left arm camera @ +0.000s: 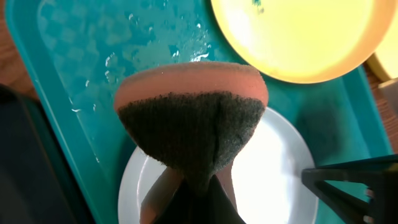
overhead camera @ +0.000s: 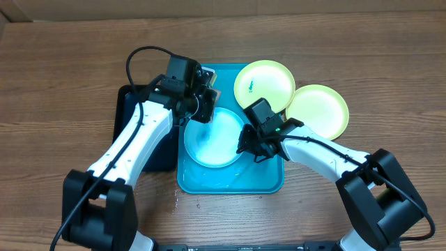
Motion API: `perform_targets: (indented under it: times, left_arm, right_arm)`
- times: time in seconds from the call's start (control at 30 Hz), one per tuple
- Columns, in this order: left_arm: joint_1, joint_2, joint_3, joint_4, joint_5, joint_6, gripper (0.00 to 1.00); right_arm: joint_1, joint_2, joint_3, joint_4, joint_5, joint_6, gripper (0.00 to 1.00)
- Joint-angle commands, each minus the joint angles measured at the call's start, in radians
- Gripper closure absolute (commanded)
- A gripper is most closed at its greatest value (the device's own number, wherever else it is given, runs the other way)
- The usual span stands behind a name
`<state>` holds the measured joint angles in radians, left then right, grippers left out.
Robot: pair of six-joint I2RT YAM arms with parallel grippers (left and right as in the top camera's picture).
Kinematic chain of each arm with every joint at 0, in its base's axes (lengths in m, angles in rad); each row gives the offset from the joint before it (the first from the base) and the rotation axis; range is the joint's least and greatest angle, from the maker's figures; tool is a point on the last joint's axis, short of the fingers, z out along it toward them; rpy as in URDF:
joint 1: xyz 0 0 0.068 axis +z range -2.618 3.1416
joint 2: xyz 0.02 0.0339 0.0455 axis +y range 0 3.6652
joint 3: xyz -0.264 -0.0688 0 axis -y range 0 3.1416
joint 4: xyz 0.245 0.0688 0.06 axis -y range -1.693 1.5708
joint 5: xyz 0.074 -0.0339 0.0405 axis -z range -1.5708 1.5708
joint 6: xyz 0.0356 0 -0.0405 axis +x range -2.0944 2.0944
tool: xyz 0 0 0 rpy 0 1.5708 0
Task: Clean dirty plates on tray and stack at the side
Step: 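Carry the sponge with the left gripper onto the white plate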
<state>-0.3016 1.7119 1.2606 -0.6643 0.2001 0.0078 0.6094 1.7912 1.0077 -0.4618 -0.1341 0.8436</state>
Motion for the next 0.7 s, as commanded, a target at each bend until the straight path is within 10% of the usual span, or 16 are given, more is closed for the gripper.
perform_targets:
  times: [0.0, 0.67]
  left_arm:
    - [-0.014, 0.060, -0.004, -0.002, -0.008, 0.022, 0.96]
    - [-0.025, 0.134, -0.029, -0.084, -0.097, 0.003, 0.96]
  right_arm:
    - [-0.001, 0.003, -0.007, 0.004, 0.021, 0.001, 0.96]
    - [-0.001, 0.003, -0.007, 0.008, 0.028, 0.002, 0.88]
